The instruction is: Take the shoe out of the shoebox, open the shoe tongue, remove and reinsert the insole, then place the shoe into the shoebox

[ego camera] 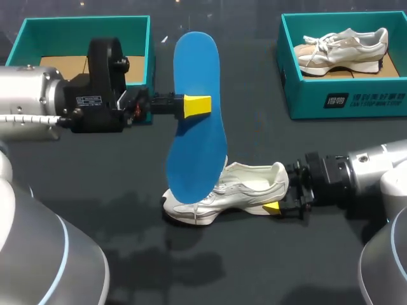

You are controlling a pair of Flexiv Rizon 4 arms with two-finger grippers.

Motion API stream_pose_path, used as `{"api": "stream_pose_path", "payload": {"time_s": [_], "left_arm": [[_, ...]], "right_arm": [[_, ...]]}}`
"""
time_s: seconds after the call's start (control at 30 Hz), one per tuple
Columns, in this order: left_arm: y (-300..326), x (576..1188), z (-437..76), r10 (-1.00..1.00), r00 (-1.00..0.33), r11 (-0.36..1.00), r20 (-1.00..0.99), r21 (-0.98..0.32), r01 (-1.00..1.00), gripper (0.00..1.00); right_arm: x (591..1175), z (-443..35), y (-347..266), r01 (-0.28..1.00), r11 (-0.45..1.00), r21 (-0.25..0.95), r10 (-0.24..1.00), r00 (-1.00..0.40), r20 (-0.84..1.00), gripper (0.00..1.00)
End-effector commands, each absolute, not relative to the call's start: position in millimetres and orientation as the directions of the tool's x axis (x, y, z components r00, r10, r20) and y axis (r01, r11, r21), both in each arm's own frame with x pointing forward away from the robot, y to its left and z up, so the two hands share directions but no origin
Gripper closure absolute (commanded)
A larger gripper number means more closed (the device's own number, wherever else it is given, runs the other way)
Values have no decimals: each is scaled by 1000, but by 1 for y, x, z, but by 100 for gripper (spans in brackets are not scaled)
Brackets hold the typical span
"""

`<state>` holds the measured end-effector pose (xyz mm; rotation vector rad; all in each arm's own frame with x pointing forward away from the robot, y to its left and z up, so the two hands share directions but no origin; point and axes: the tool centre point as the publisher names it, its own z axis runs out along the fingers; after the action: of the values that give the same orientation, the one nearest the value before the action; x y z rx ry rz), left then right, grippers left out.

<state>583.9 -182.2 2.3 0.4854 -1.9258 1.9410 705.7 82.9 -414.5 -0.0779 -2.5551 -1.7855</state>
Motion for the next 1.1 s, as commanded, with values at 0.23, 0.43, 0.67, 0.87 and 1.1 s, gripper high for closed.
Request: {"api": "stream_pose_path", "payload": {"time_s": [0.23, 0.43, 0.67, 0.87, 1.1], "left_arm": [[-189, 582, 4, 8, -875, -8, 483, -875, -483, 100], [-189, 582, 4, 8, -875, -8, 483, -875, -483, 100], [-189, 582, 4, 8, -875, -8, 483, -875, -483, 100], [-189, 582, 4, 8, -875, -8, 483, -875, -483, 100], [-189, 582, 4, 8, -875, -8, 483, -875, -483, 100]], "right_arm": [[700, -411, 71, 92, 422, 902, 53, -996, 77, 0], [698, -406, 59, 120, 520, 846, 77, -993, 93, 0], [698, -387, 44, 129, 682, 720, 82, -992, 101, 0], [694, -370, 36, 156, 804, 574, 80, -985, 156, 0], [693, -358, 33, 240, 874, 423, 184, -968, 170, 0]]}}
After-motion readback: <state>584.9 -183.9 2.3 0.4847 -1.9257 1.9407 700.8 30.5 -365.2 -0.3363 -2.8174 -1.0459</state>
